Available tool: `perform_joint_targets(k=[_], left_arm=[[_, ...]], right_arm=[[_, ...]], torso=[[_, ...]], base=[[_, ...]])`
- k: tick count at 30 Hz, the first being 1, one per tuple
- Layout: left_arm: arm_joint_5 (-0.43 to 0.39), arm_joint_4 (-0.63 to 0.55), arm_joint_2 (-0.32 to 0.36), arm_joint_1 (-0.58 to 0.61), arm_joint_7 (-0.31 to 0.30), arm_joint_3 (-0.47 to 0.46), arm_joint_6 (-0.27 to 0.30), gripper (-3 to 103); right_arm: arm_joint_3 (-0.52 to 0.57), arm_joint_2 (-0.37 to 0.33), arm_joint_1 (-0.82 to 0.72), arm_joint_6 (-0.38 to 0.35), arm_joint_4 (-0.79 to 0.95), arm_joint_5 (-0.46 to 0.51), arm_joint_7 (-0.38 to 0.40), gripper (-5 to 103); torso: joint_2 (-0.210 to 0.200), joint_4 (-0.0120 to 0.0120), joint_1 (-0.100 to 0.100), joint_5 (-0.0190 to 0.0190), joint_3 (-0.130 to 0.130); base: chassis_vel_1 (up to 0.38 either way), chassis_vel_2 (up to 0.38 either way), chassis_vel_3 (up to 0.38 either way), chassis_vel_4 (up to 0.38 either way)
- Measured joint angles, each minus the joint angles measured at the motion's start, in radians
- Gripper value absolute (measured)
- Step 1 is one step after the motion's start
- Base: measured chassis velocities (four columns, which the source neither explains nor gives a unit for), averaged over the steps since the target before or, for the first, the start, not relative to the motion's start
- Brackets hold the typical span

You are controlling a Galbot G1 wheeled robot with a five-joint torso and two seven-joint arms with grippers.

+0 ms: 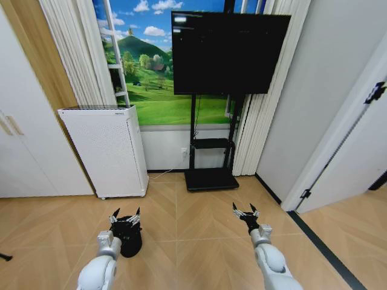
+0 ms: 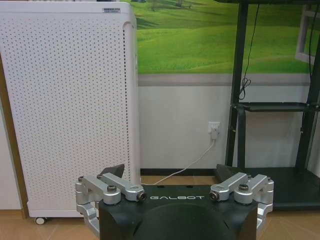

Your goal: Pick up the trash bin and place the garbage on the floor into it.

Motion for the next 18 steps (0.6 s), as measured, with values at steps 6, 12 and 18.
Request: perform_joint_targets(k=[6, 12, 18], left_arm=[[-0.015, -0.001, -0.005, 0.006, -0.024, 0.013, -0.010, 100], [-0.022, 0.000, -0.004, 0.004, -0.030, 0.008, -0.018, 100], [-0.027, -0.001, 0.000, 0.003, -0.031, 0.003, -0.018, 100]], right_arm=[[0.002, 0.000, -0.016, -0.007, 0.013, 0.000, -0.002, 100], [0.004, 0.003, -0.042, -0.026, 0.035, 0.001, -0.001, 100], [0.004, 0.006, -0.045, -0.027, 0.037, 0.002, 0.001, 100]], torso=[[0.020, 0.0001, 0.008, 0.0000, 0.012], [0.021, 0.0000, 0.009, 0.0000, 0.013], [0.019, 0.0000, 0.008, 0.0000, 0.012]], base=[[0.000, 0.000, 0.000, 0.000], [0.000, 0.000, 0.000, 0.000], [0.034, -0.026, -0.025, 0.034]])
